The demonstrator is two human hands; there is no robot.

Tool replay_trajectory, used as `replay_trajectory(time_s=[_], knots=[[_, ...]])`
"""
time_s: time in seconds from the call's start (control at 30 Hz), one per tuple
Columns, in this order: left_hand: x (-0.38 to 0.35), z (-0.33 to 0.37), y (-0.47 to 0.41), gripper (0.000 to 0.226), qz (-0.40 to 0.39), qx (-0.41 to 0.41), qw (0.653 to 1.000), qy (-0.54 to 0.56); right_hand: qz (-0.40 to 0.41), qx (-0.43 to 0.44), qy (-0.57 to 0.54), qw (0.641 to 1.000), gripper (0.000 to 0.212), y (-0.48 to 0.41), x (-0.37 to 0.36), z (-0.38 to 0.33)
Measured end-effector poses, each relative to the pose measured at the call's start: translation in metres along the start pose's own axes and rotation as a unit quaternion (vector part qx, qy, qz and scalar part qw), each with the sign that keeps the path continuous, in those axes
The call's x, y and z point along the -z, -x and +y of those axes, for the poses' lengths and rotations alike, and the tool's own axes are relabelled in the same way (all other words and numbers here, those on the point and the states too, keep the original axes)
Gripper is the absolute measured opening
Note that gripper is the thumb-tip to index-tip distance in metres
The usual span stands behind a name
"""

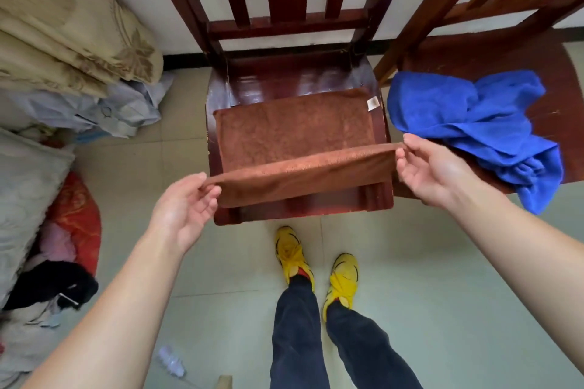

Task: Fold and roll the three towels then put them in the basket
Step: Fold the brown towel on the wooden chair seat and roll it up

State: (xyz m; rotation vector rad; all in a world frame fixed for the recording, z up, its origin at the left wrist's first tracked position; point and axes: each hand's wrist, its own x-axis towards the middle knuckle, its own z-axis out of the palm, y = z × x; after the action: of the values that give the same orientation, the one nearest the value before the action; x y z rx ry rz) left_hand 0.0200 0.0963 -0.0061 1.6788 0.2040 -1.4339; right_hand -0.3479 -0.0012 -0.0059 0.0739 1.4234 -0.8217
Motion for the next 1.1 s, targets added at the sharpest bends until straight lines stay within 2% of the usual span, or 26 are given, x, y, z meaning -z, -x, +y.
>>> replay_trajectory(time_s=[0.1,0.27,0.37,0.47,0.53,0.57,0.6,0.63,0.7,0.77,0.83,0.93,1.03,1.1], knots=[[-0.03,0.034,-0.034,0.01,-0.005,0.007,1.0,0.015,-0.005,0.008,-0.005,1.0,0.002,-0.029,-0.036,-0.022],[-0.067,0.063,-0.099,0.012,-0.001,0.059,0.998,0.012,0.013,0.01,0.015,1.0,0.016,-0.083,-0.085,-0.039],[-0.079,0.068,-0.127,0.011,0.004,0.064,0.998,-0.007,0.03,0.007,0.043,0.999,0.012,-0.106,-0.099,-0.039],[-0.088,0.07,-0.138,0.018,0.022,0.003,0.999,-0.035,0.058,0.054,0.119,0.99,0.01,-0.113,-0.103,-0.029],[-0.098,0.066,-0.134,0.018,0.077,-0.092,0.986,-0.118,0.123,0.161,0.217,0.955,0.025,-0.107,-0.109,-0.015],[-0.105,0.06,-0.13,0.014,0.096,-0.141,0.972,-0.161,0.137,0.206,0.255,0.935,0.028,-0.102,-0.117,-0.004],[-0.112,0.052,-0.125,0.013,0.092,-0.17,0.961,-0.196,0.118,0.214,0.268,0.932,0.027,-0.097,-0.126,0.01],[-0.12,0.042,-0.12,0.013,0.063,-0.171,0.958,-0.222,0.076,0.183,0.266,0.944,0.026,-0.091,-0.138,0.027],[-0.132,0.026,-0.114,0.016,-0.015,-0.109,0.959,-0.26,-0.034,0.043,0.255,0.965,0.022,-0.084,-0.162,0.057],[-0.129,0.018,-0.118,0.021,-0.039,-0.041,0.964,-0.259,-0.107,-0.06,0.244,0.962,0.019,-0.092,-0.171,0.066],[-0.118,0.02,-0.127,0.02,-0.03,-0.017,0.976,-0.216,-0.084,-0.048,0.157,0.983,0.019,-0.111,-0.163,0.042],[-0.108,0.022,-0.13,0.02,-0.044,-0.016,0.98,-0.191,0.012,0.036,0.01,0.999,0.029,-0.134,-0.13,-0.02],[-0.115,0.014,-0.121,0.022,-0.029,-0.03,0.982,-0.183,0.071,0.084,0.015,0.994,0.036,-0.132,-0.104,-0.051],[-0.115,0.001,-0.11,0.017,-0.027,-0.015,0.984,-0.176,0.042,0.069,0.01,0.997,0.029,-0.121,-0.104,-0.034]])
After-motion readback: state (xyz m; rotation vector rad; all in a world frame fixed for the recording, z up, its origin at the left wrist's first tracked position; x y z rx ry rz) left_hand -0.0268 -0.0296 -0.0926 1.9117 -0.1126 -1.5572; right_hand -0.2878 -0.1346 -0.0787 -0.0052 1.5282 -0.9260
